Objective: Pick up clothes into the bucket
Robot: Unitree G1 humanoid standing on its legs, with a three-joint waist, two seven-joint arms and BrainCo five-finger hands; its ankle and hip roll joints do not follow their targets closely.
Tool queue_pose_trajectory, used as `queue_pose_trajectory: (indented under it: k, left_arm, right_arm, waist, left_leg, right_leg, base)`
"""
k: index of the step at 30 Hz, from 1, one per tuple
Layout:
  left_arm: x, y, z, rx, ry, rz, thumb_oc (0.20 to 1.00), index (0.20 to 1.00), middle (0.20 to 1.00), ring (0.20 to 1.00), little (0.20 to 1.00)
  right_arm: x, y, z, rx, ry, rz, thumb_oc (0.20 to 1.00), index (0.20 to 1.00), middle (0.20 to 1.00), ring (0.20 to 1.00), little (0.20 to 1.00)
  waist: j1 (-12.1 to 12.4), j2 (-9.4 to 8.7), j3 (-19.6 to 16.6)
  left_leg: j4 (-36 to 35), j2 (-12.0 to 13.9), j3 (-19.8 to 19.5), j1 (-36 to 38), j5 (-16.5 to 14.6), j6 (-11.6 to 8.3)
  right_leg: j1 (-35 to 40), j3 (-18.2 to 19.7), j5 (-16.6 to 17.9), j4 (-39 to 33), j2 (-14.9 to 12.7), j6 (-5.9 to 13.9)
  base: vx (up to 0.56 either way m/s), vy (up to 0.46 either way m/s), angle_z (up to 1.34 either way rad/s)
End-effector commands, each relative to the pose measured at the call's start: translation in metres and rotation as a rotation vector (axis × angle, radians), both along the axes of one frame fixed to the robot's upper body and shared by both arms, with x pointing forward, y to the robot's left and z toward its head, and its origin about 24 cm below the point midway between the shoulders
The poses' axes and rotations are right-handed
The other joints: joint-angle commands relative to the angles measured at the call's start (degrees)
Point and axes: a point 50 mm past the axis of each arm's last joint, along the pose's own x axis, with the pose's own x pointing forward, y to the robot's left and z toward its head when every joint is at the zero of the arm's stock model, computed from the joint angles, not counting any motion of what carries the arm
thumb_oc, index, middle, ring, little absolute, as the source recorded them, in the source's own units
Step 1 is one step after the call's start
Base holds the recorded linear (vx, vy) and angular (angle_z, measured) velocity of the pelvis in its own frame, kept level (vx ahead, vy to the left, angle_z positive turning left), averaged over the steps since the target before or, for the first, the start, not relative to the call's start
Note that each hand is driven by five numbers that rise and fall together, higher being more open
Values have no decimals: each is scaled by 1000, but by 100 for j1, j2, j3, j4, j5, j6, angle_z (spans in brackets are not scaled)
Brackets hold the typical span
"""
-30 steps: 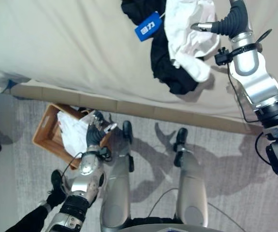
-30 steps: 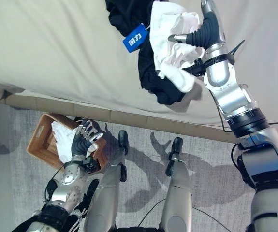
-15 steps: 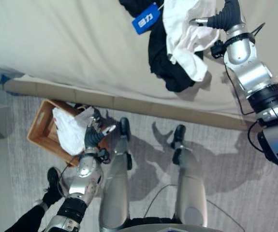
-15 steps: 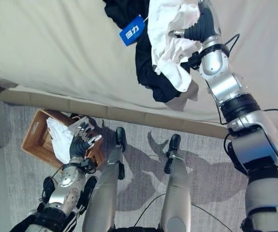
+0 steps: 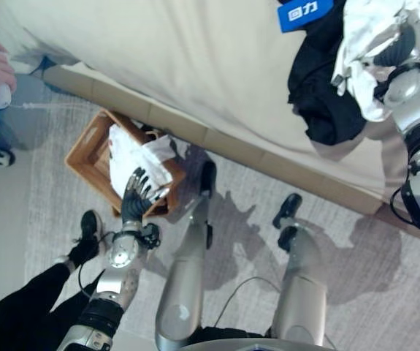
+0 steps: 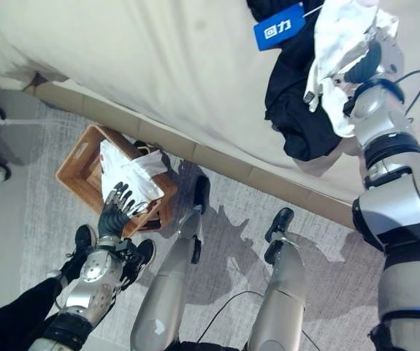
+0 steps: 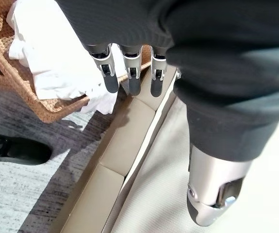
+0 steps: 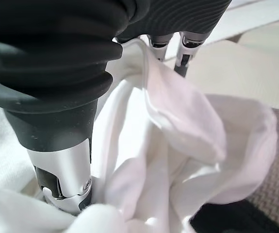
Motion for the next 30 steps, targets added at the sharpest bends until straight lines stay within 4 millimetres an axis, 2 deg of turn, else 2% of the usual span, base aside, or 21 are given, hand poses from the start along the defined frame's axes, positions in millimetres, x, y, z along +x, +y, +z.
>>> queue_pose_trajectory:
  k: [1, 2, 6, 11, 12, 14, 15, 18, 21, 23, 24, 25, 27, 28, 30]
  left_arm:
    - [0, -8, 11, -4, -73, -30, 1000, 1000, 1000, 1000, 1000]
    - [2, -9, 13, -2, -82, -32, 1000, 1000, 1000, 1000, 1000]
    - [3, -10, 12, 0, -72, -25, 1000, 1000, 1000, 1000, 1000]
    - [4, -7, 10, 5, -63, -10, 1000, 1000, 1000, 1000, 1000]
    - [5, -5, 11, 8, -63, 4, 1000, 1000, 1000, 1000, 1000]
    - [5, -4, 10, 11, -60, 9, 1000, 1000, 1000, 1000, 1000]
    - [5, -1, 11, 7, -58, 23, 1000, 1000, 1000, 1000, 1000]
    - [5, 1, 11, 19, -58, 30, 1000, 1000, 1000, 1000, 1000]
    - [4, 4, 8, 51, -35, 35, 1000, 1000, 1000, 1000, 1000]
    - [4, 7, 2, 83, -6, 43, 1000, 1000, 1000, 1000, 1000]
    - [4, 7, 3, 85, -7, 42, 1000, 1000, 1000, 1000, 1000]
    - [4, 9, -1, 120, 12, 44, 1000, 1000, 1000, 1000, 1000]
    - [4, 11, -3, 144, 27, 42, 1000, 1000, 1000, 1000, 1000]
    - [4, 15, -4, 198, 35, 41, 1000, 1000, 1000, 1000, 1000]
    - [4, 17, -3, 212, 32, 41, 1000, 1000, 1000, 1000, 1000]
  right_arm:
    - [-7, -2, 30, -64, -80, -29, 216, 216, 216, 216, 216]
    - [-7, 0, 33, -53, -97, -17, 200, 200, 200, 200, 200]
    - [-4, 8, 29, -21, -116, 30, 200, 200, 200, 200, 200]
    - [-1, 23, 26, 29, -163, 126, 200, 200, 200, 200, 200]
    - [-2, 33, 28, 27, -190, 178, 200, 200, 200, 200, 200]
    - [-2, 38, 28, 37, -209, 212, 200, 200, 200, 200, 200]
    - [-6, 49, 30, 32, -246, 279, 200, 200, 200, 200, 200]
    - [-11, 57, 31, 34, -283, 339, 200, 200, 200, 200, 200]
    - [-27, 75, 34, 55, -387, 480, 200, 200, 200, 200, 200]
    - [-37, 87, 30, 72, -441, 563, 200, 200, 200, 200, 200]
    - [-37, 86, 30, 73, -443, 562, 200, 200, 200, 200, 200]
    - [-47, 97, 25, 36, -451, 632, 200, 200, 200, 200, 200]
    - [-49, 102, 24, 11, -449, 653, 200, 200, 200, 200, 200]
    - [-55, 109, 23, -39, -442, 692, 200, 200, 200, 200, 200]
    - [-57, 114, 23, -46, -440, 719, 200, 200, 200, 200, 200]
  waist:
    - [-27, 165, 10]
    - [-22, 184, 10]
    - [-90, 143, 10]
    - [-196, -4, 10]
    - [-276, -116, 10]
    - [-317, -171, 10]
    - [-413, -292, 10]
    - [-484, -405, 10]
    - [-636, -609, 10]
    - [-696, -681, 10]
    - [-690, -688, 10]
    - [-737, -758, 10]
    - [-748, -783, 10]
    - [-747, -826, -46]
    - [-766, -850, -119]
  left_leg:
    - [37, 328, 269, 377, -611, -129]
    - [69, 335, 276, 231, -482, -98]
    - [166, 340, 320, 351, -566, -87]
    - [302, 357, 364, 543, -690, -92]
    - [348, 379, 407, 666, -751, -92]
    - [392, 390, 423, 742, -798, -87]
    - [479, 411, 455, 884, -889, -73]
    - [566, 426, 489, 1016, -974, -56]
    - [643, 470, 601, 1417, -1110, -18]
    - [680, 497, 679, 1703, -1217, -10]
    - [670, 492, 678, 1687, -1187, -5]
    - [708, 511, 727, 2002, -1282, 20]
    - [730, 528, 747, 2122, -1317, 24]
    - [763, 561, 806, 2398, -1437, 14]
    - [753, 565, 829, 2460, -1430, 21]
  right_leg:
    - [381, 53, 711, -840, -68, 402]
    - [281, -1, 893, -915, -56, 332]
    - [414, 25, 921, -924, -58, 337]
    - [689, 47, 989, -1026, -49, 359]
    - [850, 67, 1041, -1110, -36, 366]
    - [952, 82, 1072, -1151, -28, 371]
    - [1134, 126, 1129, -1245, -10, 381]
    - [1319, 146, 1166, -1331, 8, 384]
    - [1750, 250, 1291, -1591, 95, 399]
    - [2035, 269, 1279, -1667, 114, 411]
    - [2029, 267, 1315, -1694, 113, 408]
    - [2363, 282, 1329, -1771, 134, 414]
    - [2500, 288, 1320, -1799, 135, 410]
    - [2810, 293, 1278, -1909, 172, 416]
    - [2879, 293, 1324, -1995, 185, 420]
  base:
    - [-65, 55, 0]
    - [-63, 56, 0]
    - [-14, 44, -2]
    - [7, 24, -3]
    - [7, 19, -3]
    - [11, 27, -8]
    - [20, 30, -8]
    - [14, 23, -17]
    - [38, 41, -18]
    - [39, 25, -40]
    - [56, 21, -35]
    - [43, 9, -21]
    - [72, 11, -22]
    - [67, 13, -21]
    - [86, 10, -23]
